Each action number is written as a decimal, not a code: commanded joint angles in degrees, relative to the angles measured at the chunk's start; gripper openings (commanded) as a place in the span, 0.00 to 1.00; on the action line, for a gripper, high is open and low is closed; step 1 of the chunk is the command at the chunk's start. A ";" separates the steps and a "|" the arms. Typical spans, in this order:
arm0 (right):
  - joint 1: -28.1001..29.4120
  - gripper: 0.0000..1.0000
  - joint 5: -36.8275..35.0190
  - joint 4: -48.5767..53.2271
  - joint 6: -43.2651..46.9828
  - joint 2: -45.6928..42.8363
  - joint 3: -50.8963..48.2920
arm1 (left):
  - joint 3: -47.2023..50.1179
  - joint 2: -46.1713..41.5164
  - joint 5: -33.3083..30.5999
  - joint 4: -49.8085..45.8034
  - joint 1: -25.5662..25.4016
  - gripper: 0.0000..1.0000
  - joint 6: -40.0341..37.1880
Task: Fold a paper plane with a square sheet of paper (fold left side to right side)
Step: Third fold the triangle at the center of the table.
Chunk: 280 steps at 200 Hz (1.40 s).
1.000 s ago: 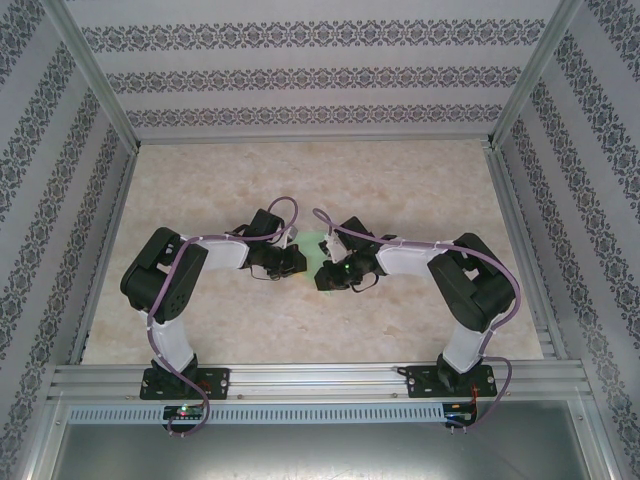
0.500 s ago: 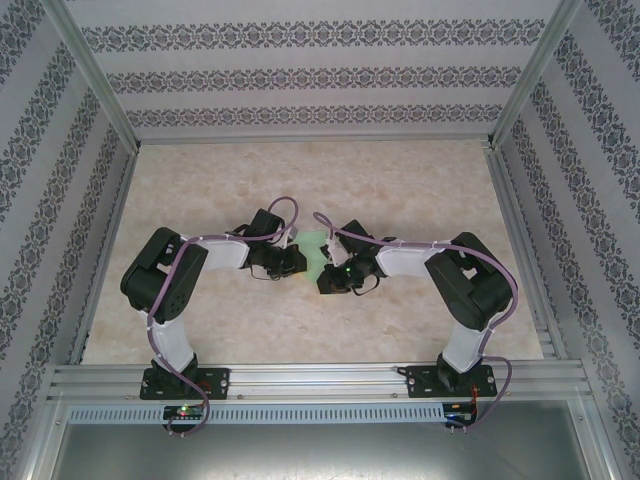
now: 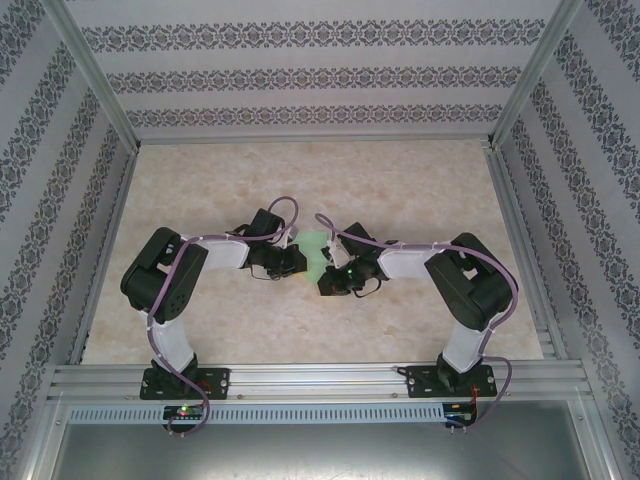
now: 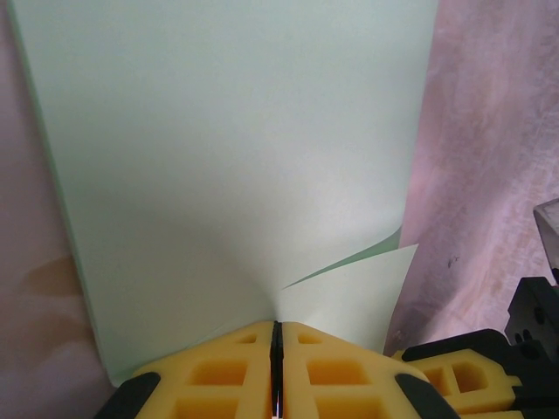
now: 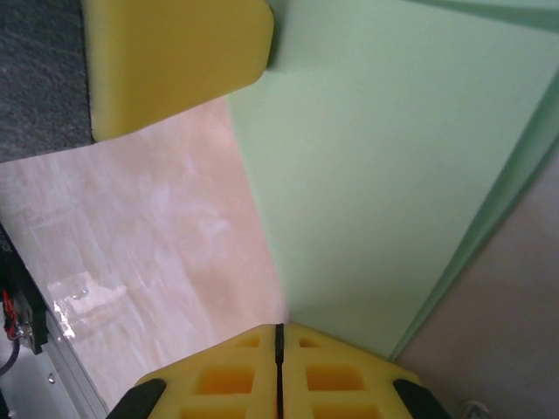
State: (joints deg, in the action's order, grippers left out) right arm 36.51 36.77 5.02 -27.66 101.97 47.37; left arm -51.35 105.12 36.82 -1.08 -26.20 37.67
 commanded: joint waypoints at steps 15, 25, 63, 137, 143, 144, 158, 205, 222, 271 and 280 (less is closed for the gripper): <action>0.40 0.08 3.72 2.17 -2.35 -1.90 -2.88 | 0.56 2.78 -5.92 -4.72 -0.36 0.12 -1.66; 0.25 0.08 3.80 2.19 -2.56 -2.99 -2.99 | 0.52 2.76 -5.91 -4.77 -0.35 0.12 -1.66; -1.49 0.08 4.17 0.11 -4.29 -7.11 -3.34 | 0.64 2.36 -5.71 -4.38 -0.35 0.12 -1.42; -2.85 0.00 3.41 -3.77 -8.60 -2.07 -2.38 | 0.36 2.12 -5.70 -4.51 -0.48 0.12 -1.39; -2.85 0.00 3.30 -3.46 -8.44 -1.96 -2.56 | 0.31 2.09 -5.72 -4.54 -0.50 0.12 -1.41; -2.85 0.00 3.30 -3.45 -8.45 -1.91 -2.56 | 0.30 2.10 -5.75 -4.54 -0.47 0.12 -1.39; -2.78 0.00 3.15 -2.55 -8.04 -1.53 -2.94 | 0.37 1.95 -5.63 -4.54 -0.61 0.12 -1.38; -2.76 0.00 0.91 0.52 -7.14 -0.68 -3.84 | -1.01 -0.34 -4.85 -5.27 -0.53 0.17 -1.24; -2.85 0.00 -0.69 2.56 -6.32 -0.64 -3.70 | -1.97 -2.69 -5.17 -6.29 -0.54 0.19 -1.47; -2.76 0.00 -3.01 4.85 -5.81 0.33 -3.08 | -1.29 -8.69 -5.47 -6.01 -1.70 0.20 -2.69; -2.76 0.00 -3.11 5.03 -5.71 0.48 -3.15 | -0.64 -9.37 -5.19 -5.37 -2.42 0.19 -2.93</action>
State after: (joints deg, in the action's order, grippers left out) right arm 33.87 38.15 4.62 -34.59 100.29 44.62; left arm -52.42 98.83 32.45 -5.65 -26.65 37.08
